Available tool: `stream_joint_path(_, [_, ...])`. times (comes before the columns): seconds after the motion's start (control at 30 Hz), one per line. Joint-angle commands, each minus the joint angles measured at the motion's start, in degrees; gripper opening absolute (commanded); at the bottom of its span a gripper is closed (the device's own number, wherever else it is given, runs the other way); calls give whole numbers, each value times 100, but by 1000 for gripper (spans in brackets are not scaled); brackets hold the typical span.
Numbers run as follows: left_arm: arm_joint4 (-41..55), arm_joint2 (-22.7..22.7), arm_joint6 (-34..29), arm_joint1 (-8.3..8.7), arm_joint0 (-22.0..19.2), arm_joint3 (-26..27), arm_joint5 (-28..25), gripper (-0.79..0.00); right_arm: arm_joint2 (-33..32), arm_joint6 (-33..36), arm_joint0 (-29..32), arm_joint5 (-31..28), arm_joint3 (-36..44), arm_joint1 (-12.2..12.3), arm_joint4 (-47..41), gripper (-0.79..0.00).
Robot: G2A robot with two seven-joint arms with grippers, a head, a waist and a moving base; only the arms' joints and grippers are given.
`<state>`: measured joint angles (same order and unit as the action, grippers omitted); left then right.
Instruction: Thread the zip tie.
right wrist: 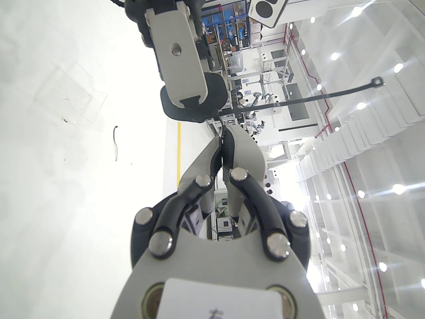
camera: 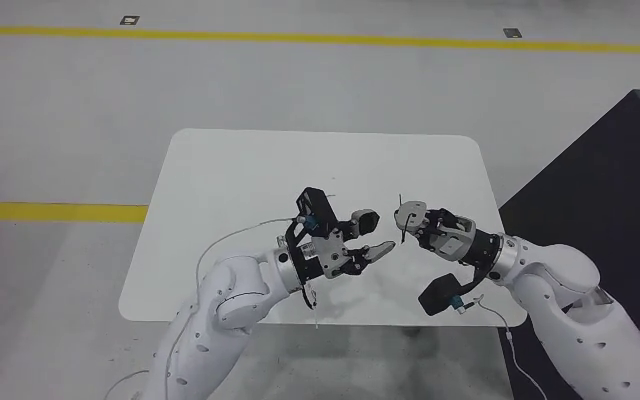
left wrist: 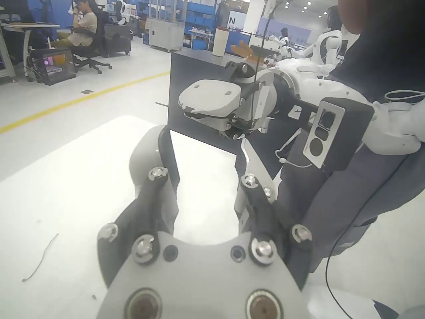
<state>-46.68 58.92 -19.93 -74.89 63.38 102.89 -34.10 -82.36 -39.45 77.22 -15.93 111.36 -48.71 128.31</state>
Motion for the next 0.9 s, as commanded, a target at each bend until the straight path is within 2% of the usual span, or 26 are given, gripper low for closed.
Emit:
stream_joint_path(0.0, [148,0,-87,8,17,-7,-19,-419,0,0,0,0,0,0,0,-785])
stream_joint_path(0.5, [936,-51,-551,52,146,73,129,-431,0,0,0,0,0,0,0,-785])
stream_joint_path(0.87, [1445,-206,-625,42,147,93,316,-459,0,0,0,0,0,0,0,-785])
